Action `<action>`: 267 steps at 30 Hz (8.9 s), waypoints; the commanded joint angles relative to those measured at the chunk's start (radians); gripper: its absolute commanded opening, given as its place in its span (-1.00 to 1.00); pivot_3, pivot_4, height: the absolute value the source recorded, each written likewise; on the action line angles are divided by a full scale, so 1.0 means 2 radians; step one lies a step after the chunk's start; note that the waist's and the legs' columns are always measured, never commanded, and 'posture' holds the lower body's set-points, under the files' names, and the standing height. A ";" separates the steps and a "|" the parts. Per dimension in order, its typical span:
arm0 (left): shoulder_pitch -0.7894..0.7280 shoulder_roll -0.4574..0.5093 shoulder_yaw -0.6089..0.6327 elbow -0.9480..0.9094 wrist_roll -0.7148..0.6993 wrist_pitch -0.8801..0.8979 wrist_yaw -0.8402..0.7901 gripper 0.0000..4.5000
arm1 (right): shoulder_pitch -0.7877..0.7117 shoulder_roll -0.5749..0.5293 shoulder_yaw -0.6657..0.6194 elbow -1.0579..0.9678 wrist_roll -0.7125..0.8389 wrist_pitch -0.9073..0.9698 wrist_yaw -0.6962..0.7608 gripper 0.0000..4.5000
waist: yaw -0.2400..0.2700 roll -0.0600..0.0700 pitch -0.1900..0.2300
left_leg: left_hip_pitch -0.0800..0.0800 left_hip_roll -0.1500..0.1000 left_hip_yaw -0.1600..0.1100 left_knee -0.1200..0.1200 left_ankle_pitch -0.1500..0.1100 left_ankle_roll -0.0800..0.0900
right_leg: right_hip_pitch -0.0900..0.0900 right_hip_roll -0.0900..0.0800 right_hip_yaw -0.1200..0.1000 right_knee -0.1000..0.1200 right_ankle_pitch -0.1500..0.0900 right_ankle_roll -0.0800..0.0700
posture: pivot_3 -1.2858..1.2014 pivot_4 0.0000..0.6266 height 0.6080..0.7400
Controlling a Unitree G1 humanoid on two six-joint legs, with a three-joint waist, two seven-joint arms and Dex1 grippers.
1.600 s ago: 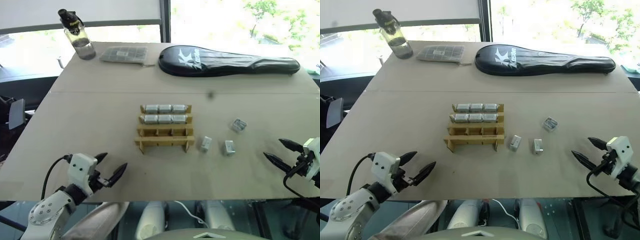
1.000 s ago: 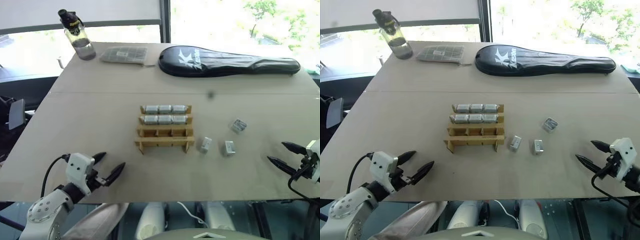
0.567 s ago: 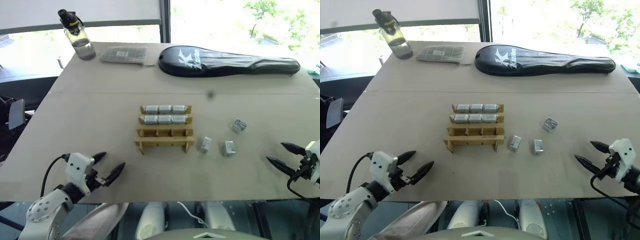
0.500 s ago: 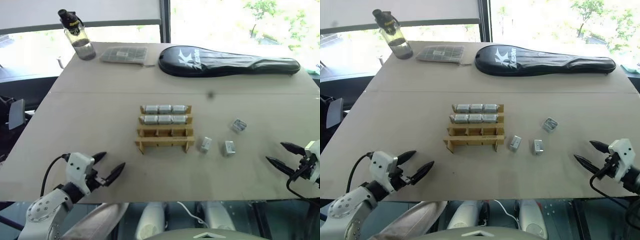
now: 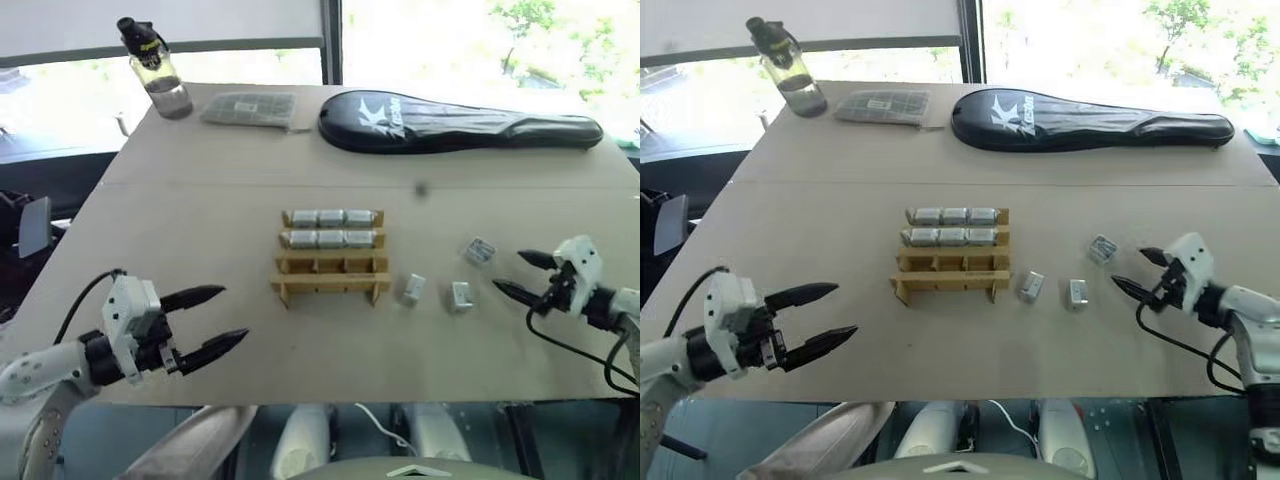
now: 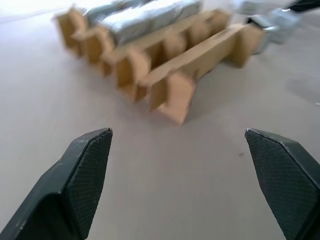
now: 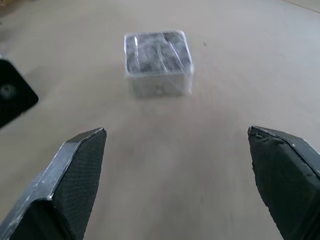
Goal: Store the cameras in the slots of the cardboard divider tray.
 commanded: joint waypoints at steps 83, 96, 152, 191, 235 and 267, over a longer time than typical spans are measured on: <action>-0.479 -0.039 -0.226 0.196 0.050 0.094 -0.038 1.00 | -0.249 0.089 0.245 -0.142 -0.315 -0.321 -0.096 -0.12 | -0.013 0.000 0.002 | -0.001 0.000 0.002 0.001 0.002 -0.003 | -0.003 0.002 0.001 0.002 0.001 0.002 | 0.03 -0.52 1.00; -0.513 -0.030 -0.269 0.217 0.070 0.118 -0.109 1.00 | -0.304 0.123 0.326 -0.109 -0.390 -0.402 -0.110 -0.12 | -0.014 0.000 0.002 | -0.002 0.000 0.003 0.002 0.002 -0.003 | -0.004 0.002 0.002 0.004 0.001 0.002 | 0.03 -0.52 1.00; -0.515 -0.022 -0.299 0.207 0.079 0.187 -0.129 -0.70 | -0.306 0.123 0.329 -0.102 -0.385 -0.415 -0.111 -0.12 | -0.014 0.000 0.002 | -0.002 0.000 0.004 0.002 0.002 -0.003 | -0.005 0.002 0.003 0.005 0.001 0.002 | 0.03 -0.52 1.00; -0.445 0.022 -0.242 0.275 0.135 -0.044 -0.190 -0.70 | 0.228 -0.071 -0.146 -0.336 0.271 0.120 0.186 1.00 | -0.001 -0.002 0.001 | 0.001 0.000 0.003 0.002 0.000 0.000 | -0.002 0.002 0.003 0.004 0.000 0.004 | 0.03 -0.52 1.00; -0.504 0.028 -0.367 0.289 0.295 -0.049 -0.182 -0.70 | 0.290 -0.021 -0.216 -0.309 0.258 0.016 0.211 1.00 | -0.001 -0.002 0.000 | 0.002 0.000 0.002 0.002 0.000 0.000 | 0.000 0.002 0.002 0.004 0.000 0.004 | 0.03 -0.52 1.00; -0.415 0.023 -0.158 0.130 0.042 0.086 -0.165 0.97 | 0.264 0.113 -0.060 -0.485 0.046 0.154 -0.235 1.00 | -0.001 -0.002 0.000 | 0.001 0.000 0.001 0.002 0.002 -0.003 | -0.001 0.001 0.002 0.004 -0.001 0.003 | 0.03 -0.52 1.00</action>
